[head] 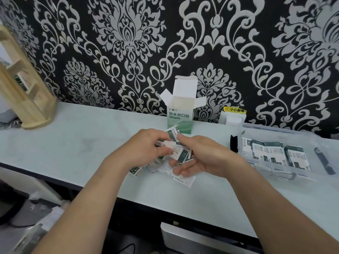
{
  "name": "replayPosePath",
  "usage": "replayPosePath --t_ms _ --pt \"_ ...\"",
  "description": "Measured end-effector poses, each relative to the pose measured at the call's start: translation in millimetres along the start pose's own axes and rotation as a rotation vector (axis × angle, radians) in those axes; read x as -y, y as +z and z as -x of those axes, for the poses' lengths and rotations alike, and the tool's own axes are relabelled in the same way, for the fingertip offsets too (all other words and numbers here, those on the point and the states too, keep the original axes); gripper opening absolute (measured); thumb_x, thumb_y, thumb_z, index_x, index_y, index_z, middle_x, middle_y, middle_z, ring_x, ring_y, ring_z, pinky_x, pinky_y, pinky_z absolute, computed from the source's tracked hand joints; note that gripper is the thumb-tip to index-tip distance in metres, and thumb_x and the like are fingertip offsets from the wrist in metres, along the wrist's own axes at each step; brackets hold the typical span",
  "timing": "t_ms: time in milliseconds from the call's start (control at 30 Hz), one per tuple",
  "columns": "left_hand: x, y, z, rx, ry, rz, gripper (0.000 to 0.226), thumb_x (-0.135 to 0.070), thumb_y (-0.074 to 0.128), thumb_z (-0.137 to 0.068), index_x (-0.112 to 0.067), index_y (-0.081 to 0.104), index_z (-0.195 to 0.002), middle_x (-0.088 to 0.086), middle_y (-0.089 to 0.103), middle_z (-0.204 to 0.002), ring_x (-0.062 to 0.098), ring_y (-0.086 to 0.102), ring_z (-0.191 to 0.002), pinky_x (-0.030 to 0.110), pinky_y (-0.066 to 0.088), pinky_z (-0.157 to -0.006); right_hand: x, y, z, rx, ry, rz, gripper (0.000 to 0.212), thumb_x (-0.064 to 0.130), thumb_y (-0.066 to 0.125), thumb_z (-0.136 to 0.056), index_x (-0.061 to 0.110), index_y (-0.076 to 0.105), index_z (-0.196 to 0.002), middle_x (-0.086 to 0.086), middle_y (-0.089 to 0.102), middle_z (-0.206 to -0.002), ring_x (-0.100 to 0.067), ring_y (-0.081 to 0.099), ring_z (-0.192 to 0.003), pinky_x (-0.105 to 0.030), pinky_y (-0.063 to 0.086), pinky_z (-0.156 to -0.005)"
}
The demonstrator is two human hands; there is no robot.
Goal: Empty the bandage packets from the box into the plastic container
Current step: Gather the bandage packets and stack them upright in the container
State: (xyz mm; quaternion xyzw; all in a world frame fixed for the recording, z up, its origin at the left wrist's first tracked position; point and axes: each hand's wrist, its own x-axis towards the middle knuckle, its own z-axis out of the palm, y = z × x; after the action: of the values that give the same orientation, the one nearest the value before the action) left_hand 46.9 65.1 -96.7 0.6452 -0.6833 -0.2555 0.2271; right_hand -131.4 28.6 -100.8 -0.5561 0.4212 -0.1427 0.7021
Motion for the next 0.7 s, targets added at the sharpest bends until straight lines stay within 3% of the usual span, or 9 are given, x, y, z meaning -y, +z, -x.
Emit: replayPosePath --t_ms 100,200,333,467,533,633,700 --pt "-8.4 7.1 -3.0 -0.114 0.047 -0.031 0.025 -0.021 0.077 -0.08 -0.035 0.06 -0.091 -0.013 0.065 -0.075 0.006 0.063 -0.064 0.022 0.049 -0.061 -2.9 2.6 -1.6 -0.037 -0.075 0.156 0.021 0.026 0.046 -0.102 0.009 0.057 -0.101 -0.013 0.067 -0.081 -0.022 0.066 -0.064 -0.028 0.057 -0.059" --pt "-3.2 6.4 -6.6 -0.224 -0.054 -0.15 0.036 -0.029 0.076 -0.08 -0.034 0.051 -0.104 -0.013 0.059 -0.086 0.004 0.056 -0.066 0.024 0.043 -0.061 -2.6 0.7 -6.8 -0.26 -0.144 0.31 0.02 0.019 0.038 -0.102 0.012 0.055 -0.093 -0.007 0.062 -0.071 -0.019 0.062 -0.055 -0.021 0.048 -0.047" --pt "9.5 14.1 -12.9 -0.108 -0.234 -0.262 0.032 -0.038 0.074 -0.079 -0.032 0.054 -0.103 -0.01 0.062 -0.09 0.012 0.061 -0.081 0.03 0.048 -0.071 -8.0 -6.6 -14.6 -0.432 -0.169 0.424 0.023 0.022 0.036 -0.1 0.014 0.051 -0.083 -0.008 0.062 -0.069 -0.02 0.061 -0.054 -0.026 0.042 -0.054" --pt "13.3 24.3 -22.6 -0.14 -0.279 -0.162 0.018 -0.019 0.071 -0.082 -0.026 0.061 -0.095 -0.009 0.065 -0.082 0.014 0.063 -0.078 0.031 0.053 -0.074 -10.2 -7.3 -16.8 -0.442 -0.173 0.386 0.023 0.023 0.039 -0.099 0.011 0.053 -0.087 -0.007 0.06 -0.072 -0.019 0.058 -0.059 -0.028 0.042 -0.057" --pt "14.1 24.9 -25.1 -0.173 -0.295 -0.093 0.016 -0.014 0.069 -0.083 -0.027 0.061 -0.089 -0.006 0.065 -0.082 0.014 0.063 -0.074 0.029 0.051 -0.068 -11.2 -8.0 -17.8 -0.463 -0.187 0.377 0.023 0.022 0.041 -0.097 0.008 0.057 -0.088 -0.007 0.059 -0.074 -0.02 0.056 -0.066 -0.033 0.044 -0.06" --pt "10.1 21.9 -24.7 -0.224 -0.203 -0.002 0.021 -0.006 0.058 -0.089 -0.027 0.059 -0.092 -0.002 0.064 -0.084 0.015 0.06 -0.075 0.028 0.047 -0.061 -13.0 -11.2 -18.8 -0.53 -0.205 0.413 0.028 0.024 0.043 -0.096 0.003 0.06 -0.088 -0.011 0.061 -0.079 -0.023 0.051 -0.069 -0.038 0.046 -0.067" --pt "5.4 14.3 -22.8 -0.251 -0.092 0.03 0.03 0.0 0.05 -0.092 -0.028 0.057 -0.097 0.007 0.062 -0.088 0.018 0.057 -0.079 0.034 0.048 -0.068 -11.9 -12.6 -18.4 -0.551 -0.209 0.371 0.026 0.022 0.042 -0.097 0.006 0.062 -0.092 -0.01 0.067 -0.086 -0.02 0.053 -0.07 -0.037 0.047 -0.069"
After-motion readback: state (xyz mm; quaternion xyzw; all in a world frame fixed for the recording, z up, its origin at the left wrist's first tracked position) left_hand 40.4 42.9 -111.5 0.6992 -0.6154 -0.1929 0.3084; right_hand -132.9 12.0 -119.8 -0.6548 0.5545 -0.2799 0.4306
